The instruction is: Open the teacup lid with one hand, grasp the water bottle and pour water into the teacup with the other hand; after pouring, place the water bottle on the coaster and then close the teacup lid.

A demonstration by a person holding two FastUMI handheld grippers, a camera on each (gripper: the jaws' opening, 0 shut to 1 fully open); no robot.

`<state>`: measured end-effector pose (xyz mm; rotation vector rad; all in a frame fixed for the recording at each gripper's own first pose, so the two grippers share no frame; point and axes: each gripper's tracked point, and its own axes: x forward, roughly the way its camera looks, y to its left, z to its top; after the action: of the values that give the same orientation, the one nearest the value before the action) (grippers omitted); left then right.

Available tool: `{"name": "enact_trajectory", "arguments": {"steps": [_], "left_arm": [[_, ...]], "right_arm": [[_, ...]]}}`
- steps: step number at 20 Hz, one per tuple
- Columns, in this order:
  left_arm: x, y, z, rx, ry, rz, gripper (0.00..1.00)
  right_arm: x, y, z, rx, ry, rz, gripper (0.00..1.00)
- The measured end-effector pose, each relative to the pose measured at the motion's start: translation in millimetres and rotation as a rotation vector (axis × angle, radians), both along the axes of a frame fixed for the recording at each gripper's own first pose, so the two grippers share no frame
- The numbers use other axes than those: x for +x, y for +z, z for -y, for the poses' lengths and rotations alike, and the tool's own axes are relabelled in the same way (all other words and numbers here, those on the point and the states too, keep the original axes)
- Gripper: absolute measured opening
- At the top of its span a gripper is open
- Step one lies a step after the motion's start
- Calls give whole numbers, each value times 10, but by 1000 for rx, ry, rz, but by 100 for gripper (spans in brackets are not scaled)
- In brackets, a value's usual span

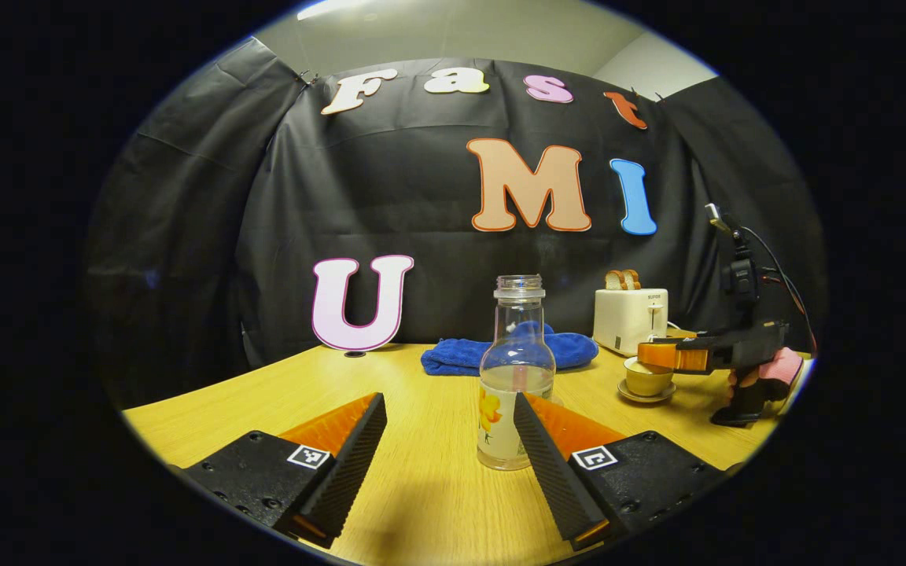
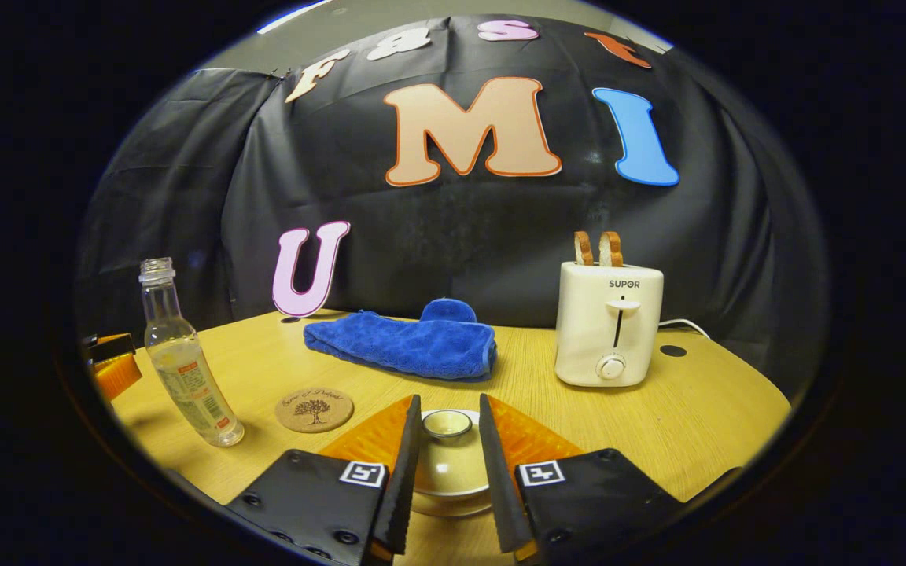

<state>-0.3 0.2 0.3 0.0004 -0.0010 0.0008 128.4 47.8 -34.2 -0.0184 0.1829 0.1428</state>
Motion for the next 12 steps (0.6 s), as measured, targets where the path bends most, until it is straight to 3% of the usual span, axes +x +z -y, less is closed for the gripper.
{"name": "enact_trajectory", "arguments": {"steps": [3,12], "left_arm": [[12,-7,-5,-1,0,0,95],[14,2,-2,0,0,1,95]], "right_arm": [[0,13,-15,-6,7,5,34],[-65,101,-4,1,7,62,29]]}}
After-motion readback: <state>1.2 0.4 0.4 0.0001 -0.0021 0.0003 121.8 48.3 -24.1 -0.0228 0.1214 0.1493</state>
